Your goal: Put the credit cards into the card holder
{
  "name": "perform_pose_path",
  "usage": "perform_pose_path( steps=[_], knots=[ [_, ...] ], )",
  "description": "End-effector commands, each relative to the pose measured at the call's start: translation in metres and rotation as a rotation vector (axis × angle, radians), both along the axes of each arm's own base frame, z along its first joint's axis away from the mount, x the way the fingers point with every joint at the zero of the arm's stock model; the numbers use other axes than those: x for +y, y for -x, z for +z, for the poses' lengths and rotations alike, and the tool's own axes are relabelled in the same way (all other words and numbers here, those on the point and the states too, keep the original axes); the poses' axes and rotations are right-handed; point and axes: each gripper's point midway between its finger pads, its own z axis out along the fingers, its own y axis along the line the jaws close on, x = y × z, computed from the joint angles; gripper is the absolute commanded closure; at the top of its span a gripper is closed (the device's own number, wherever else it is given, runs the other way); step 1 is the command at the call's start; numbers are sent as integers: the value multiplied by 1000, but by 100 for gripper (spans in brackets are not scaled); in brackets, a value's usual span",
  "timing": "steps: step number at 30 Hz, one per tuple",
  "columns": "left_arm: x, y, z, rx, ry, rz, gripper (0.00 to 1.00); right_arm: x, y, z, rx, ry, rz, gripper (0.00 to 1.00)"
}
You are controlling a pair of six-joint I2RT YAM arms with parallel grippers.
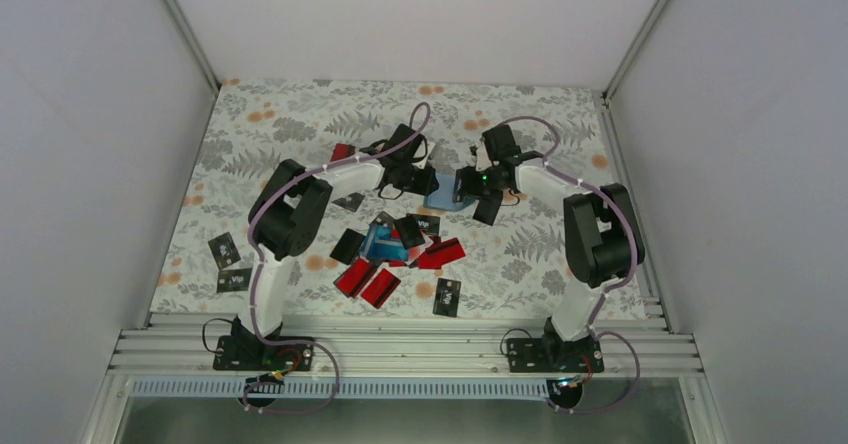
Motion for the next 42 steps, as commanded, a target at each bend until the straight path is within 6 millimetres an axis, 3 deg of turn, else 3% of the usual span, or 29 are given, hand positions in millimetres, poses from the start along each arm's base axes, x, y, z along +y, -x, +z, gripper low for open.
perform_pose_path(
  steps=[1, 14, 27, 42],
  knots=[
    [0, 4, -14, 25, 14, -4, 81, 9, 6, -9, 59, -129, 35, 96],
    [12, 8, -38, 57, -23, 17, 87, -20, 9, -34, 150, -166, -66, 96],
    [15, 11, -48, 76, -29, 23, 91, -12, 24, -53, 259, -294, -52, 96],
    [22, 13, -57, 94, -64, 54, 92, 3, 30, -42, 282, -441, 1, 96]
  ],
)
